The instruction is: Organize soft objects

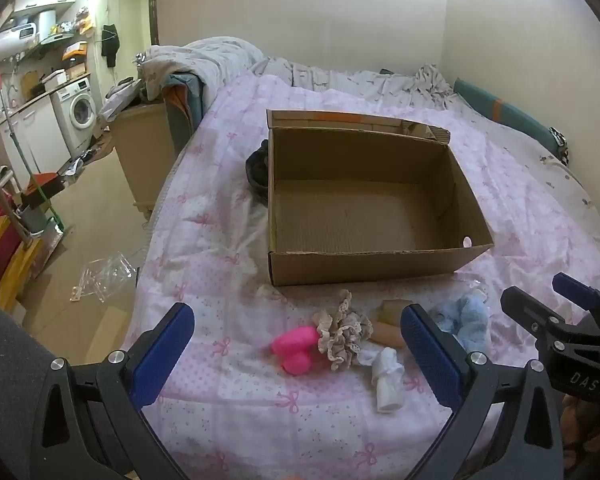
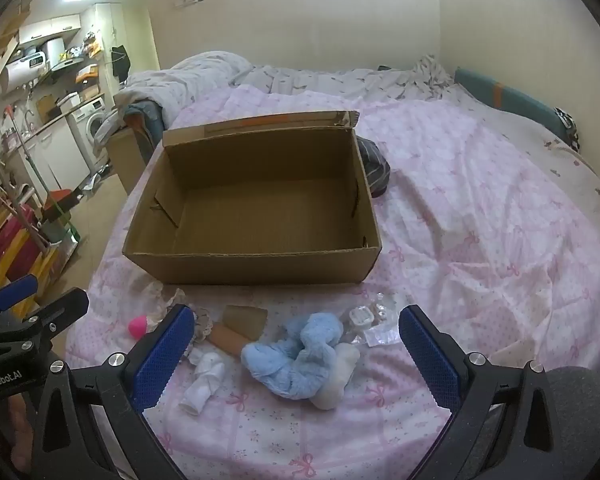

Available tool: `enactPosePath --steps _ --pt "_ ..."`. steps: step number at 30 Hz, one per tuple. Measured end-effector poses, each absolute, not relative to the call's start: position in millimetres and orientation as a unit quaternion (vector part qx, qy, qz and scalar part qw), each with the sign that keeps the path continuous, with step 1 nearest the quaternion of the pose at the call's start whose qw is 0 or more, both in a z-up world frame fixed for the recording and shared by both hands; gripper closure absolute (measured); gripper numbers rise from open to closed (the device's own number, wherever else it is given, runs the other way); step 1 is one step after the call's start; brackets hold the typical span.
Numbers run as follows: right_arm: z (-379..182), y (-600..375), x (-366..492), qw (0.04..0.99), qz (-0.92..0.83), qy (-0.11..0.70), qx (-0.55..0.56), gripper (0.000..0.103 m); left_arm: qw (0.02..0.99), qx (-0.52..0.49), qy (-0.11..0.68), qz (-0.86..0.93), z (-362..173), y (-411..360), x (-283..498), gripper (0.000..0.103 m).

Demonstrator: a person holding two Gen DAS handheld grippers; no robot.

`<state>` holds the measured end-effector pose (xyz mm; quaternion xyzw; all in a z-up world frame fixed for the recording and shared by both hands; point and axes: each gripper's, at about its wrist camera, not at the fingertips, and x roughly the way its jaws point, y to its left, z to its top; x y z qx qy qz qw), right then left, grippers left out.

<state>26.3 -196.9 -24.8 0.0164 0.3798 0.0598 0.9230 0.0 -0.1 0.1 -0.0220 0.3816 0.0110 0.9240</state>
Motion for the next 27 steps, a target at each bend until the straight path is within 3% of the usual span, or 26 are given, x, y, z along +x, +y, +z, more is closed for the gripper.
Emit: enactPosePath --steps 27 --pt "-25.6 -197.4 27.5 0.920 0.060 0.386 0.021 0.000 0.924 -0.018 0.381 0.011 0.3 -1.8 0.4 0.000"
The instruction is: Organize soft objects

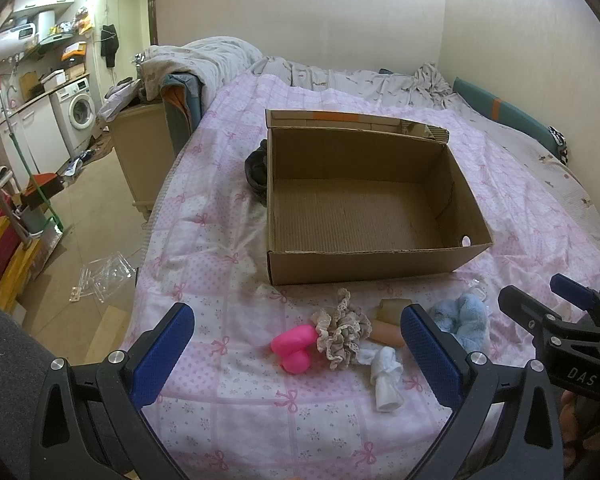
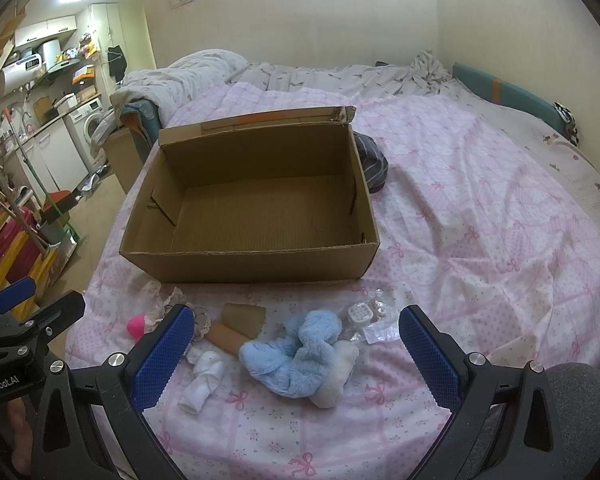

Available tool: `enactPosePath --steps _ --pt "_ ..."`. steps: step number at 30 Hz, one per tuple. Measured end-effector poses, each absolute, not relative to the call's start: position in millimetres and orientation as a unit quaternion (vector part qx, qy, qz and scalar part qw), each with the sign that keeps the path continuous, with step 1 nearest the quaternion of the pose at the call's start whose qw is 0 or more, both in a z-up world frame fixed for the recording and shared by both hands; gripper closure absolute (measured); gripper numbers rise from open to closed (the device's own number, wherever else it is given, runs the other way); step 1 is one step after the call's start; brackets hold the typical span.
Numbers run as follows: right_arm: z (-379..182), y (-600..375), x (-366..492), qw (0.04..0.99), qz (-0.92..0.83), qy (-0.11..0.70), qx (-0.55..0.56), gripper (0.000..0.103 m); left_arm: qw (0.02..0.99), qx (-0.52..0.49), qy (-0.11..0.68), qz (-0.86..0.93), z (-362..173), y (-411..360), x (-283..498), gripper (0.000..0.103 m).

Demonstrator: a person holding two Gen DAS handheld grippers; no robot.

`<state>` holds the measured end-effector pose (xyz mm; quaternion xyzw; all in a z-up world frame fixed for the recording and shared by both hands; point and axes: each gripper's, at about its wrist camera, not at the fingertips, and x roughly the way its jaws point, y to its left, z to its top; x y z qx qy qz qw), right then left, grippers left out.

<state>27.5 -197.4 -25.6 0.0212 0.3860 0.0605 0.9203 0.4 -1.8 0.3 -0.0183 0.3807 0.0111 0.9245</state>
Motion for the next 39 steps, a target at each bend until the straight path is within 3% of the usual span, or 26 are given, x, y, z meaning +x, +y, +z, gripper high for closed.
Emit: enactPosePath --steps 39 --pt "-26.7 -197.9 28.0 0.919 0.061 0.389 0.024 0.000 0.924 -0.023 0.382 0.013 -2.1 3.7 -4.0 0.000"
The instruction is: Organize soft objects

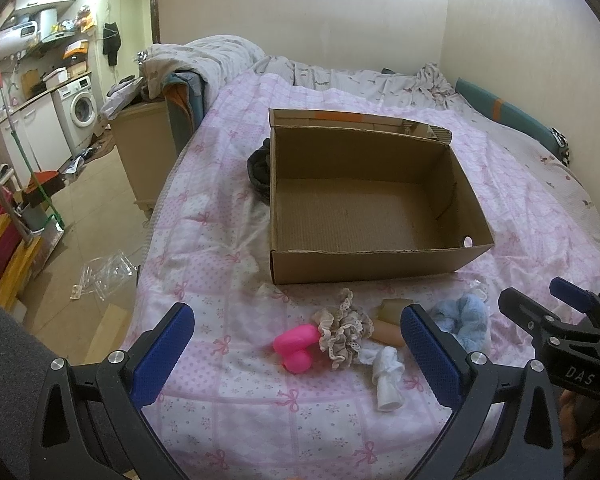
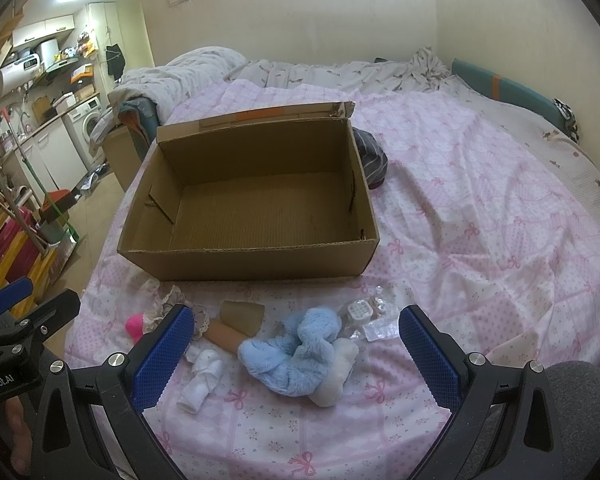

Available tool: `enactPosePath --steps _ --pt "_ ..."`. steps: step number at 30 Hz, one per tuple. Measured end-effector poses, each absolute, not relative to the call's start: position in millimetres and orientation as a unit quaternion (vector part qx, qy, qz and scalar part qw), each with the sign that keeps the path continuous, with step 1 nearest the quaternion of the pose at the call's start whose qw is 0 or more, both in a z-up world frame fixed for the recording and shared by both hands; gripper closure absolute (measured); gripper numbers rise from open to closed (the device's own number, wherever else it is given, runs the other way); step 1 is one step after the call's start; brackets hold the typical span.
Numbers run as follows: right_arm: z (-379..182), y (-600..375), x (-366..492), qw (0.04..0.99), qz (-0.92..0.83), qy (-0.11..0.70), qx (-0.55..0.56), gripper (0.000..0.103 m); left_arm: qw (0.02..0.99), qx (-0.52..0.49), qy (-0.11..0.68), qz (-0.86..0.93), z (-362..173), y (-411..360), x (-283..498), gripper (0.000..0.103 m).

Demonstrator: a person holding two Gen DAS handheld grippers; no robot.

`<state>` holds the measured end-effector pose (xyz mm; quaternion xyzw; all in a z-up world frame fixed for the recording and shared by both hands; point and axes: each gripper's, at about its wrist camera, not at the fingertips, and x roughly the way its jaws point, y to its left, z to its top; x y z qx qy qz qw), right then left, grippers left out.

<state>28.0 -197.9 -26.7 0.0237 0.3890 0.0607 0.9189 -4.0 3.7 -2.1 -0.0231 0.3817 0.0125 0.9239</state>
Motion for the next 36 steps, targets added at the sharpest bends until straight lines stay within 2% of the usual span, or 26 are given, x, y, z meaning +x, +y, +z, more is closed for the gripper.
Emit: enactPosePath --steps 26,36 --pt "-28 -200 28 0.918 0.060 0.391 0.026 0.000 0.921 -0.026 0.389 0.021 -7 9 -2 0.000" --pt "-18 -191 38 0.906 0.091 0.412 0.032 0.000 0.903 -0.006 0.429 0.027 21 25 35 0.000"
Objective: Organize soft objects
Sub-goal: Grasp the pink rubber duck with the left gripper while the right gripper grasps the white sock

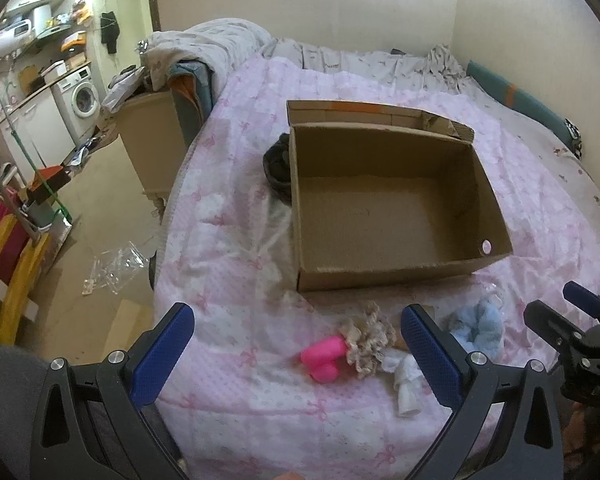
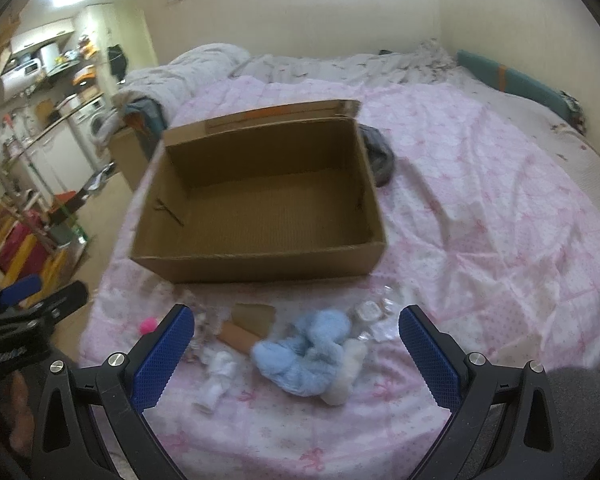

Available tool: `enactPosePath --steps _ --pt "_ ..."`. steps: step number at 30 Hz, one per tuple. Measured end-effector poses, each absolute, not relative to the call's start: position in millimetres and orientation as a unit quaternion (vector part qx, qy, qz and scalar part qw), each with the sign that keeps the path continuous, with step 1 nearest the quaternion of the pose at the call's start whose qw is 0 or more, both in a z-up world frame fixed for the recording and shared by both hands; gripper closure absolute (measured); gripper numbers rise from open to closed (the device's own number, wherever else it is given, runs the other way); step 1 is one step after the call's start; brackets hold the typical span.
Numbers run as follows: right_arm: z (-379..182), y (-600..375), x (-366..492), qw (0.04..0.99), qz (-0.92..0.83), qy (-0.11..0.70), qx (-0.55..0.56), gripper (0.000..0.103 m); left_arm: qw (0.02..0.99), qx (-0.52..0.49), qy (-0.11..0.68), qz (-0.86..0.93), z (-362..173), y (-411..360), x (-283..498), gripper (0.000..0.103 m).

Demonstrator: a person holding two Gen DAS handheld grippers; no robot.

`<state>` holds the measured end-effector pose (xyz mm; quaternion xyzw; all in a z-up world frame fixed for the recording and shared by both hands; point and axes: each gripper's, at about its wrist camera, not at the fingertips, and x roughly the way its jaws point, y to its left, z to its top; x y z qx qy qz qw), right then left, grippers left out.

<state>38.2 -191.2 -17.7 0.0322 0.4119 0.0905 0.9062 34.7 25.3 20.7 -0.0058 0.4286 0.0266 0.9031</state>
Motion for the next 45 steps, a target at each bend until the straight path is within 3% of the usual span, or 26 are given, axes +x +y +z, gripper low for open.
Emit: enactPosePath --steps 6,12,14,17,26,27,29,34,38,45 --pt "-21 -181 62 0.874 0.141 0.456 0.087 0.000 0.891 0.001 0.451 0.049 26 45 55 0.000" --pt "-57 -165 85 0.809 0.169 0.546 0.137 0.000 0.861 -0.038 0.503 0.068 -5 69 71 0.000" --pt "-75 -158 87 0.778 0.183 0.580 0.158 0.017 0.848 -0.040 0.524 0.075 -20 72 73 0.000" --pt "-97 -148 86 0.754 0.185 0.608 0.164 0.026 0.827 -0.049 0.557 0.067 -38 73 76 0.000" --pt "-151 -101 87 0.723 0.185 0.650 0.143 0.032 0.780 -0.101 0.612 0.081 -76 87 87 0.000" --pt "-157 -98 91 0.722 0.183 0.654 0.134 0.036 0.773 -0.107 0.619 0.089 -82 90 88 0.000" --pt "-170 -94 93 0.714 0.184 0.663 0.128 0.058 0.757 -0.123 0.635 0.095 -95 93 90 0.000" --pt "-176 -94 92 0.715 0.196 0.659 0.130 0.073 0.749 -0.141 0.644 0.071 -105 86 95 0.002" --pt "-167 -109 87 0.717 0.208 0.651 0.136 0.074 0.736 -0.159 0.656 0.046 -115 73 102 0.010" --pt "-132 -141 77 0.729 0.215 0.628 0.165 0.074 0.725 -0.168 0.667 0.024 -132 55 116 0.012"
